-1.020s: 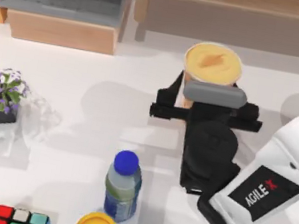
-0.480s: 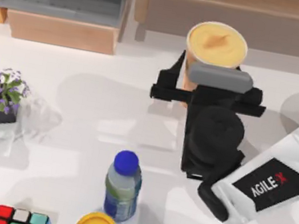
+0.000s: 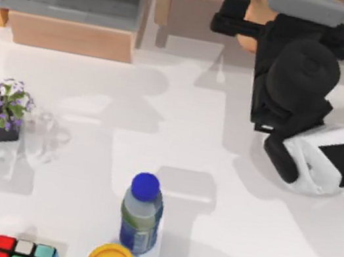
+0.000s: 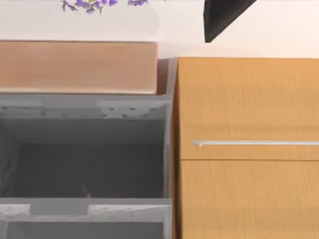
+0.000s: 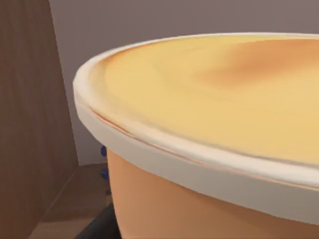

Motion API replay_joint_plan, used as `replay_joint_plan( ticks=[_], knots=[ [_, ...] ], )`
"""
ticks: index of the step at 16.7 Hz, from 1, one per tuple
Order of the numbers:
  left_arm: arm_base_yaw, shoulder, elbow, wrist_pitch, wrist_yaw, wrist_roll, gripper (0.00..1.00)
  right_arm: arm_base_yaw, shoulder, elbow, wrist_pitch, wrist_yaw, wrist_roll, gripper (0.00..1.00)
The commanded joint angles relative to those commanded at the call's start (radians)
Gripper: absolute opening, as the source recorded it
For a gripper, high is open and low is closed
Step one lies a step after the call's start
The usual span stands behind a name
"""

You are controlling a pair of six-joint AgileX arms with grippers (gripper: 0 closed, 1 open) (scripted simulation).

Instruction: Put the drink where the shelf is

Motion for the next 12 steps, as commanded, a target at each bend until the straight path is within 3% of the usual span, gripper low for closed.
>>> replay_joint_plan(
  ticks=[12],
  knots=[
    [0.000,0.000,0.000,0.000,0.000,0.000,1.00,-0.325,-0.173,0.155,-0.499,-0.317,-0.009,0.00]
  ],
)
